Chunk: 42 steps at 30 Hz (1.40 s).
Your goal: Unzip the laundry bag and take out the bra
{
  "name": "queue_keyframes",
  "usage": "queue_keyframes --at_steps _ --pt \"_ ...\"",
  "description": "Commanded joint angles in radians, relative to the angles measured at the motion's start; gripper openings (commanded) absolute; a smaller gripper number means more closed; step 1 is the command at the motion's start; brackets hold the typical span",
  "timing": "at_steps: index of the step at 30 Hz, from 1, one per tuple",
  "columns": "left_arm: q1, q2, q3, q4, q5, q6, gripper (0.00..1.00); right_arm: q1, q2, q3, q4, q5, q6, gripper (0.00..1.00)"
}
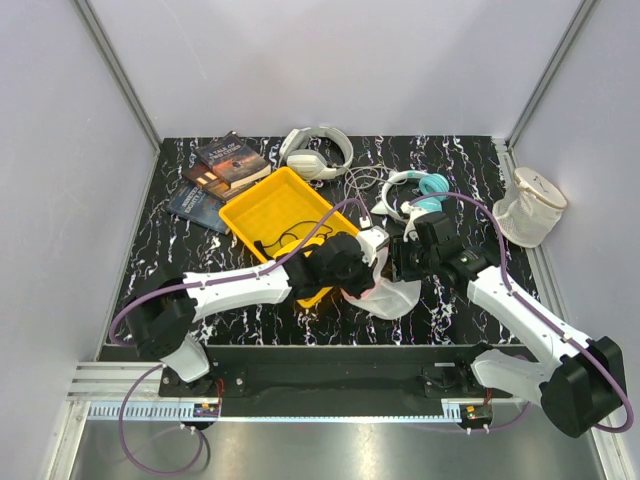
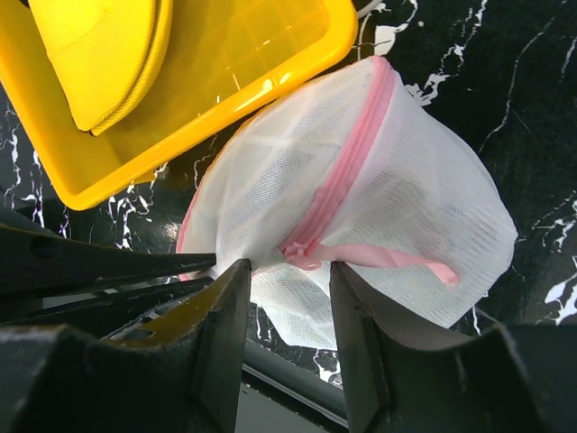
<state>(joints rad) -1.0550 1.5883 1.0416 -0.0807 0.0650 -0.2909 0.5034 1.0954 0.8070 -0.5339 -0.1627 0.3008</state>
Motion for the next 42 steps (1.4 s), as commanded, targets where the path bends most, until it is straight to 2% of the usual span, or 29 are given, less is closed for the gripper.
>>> queue_keyframes --at_steps 1,10,21,23,27,42 --pt "0.001 -0.048 -0.008 0.004 0.039 0.007 0.00 0.007 0.014 -0.015 0.061 -0.041 -0.023 0.47" --pt "0.001 -0.062 -0.018 0.012 0.042 0.019 0.00 0.009 0.023 -0.017 0.077 -0.072 -0.026 0.38" --pt "0.012 -0.077 -0.028 0.010 0.032 0.022 0.00 0.007 0.017 -0.009 0.054 -0.055 -0.012 0.15" --pt "0.015 -0.077 -0.032 0.012 0.029 0.025 0.00 0.009 0.018 0.004 0.031 -0.035 -0.009 0.12" --pt "0.016 -0.079 -0.038 0.007 0.030 0.030 0.00 0.007 0.021 0.034 -0.018 0.020 0.003 0.01" --pt "0.004 -0.105 -0.112 -0.010 0.067 0.113 0.00 0.004 0.072 0.175 -0.161 0.204 0.001 0.00"
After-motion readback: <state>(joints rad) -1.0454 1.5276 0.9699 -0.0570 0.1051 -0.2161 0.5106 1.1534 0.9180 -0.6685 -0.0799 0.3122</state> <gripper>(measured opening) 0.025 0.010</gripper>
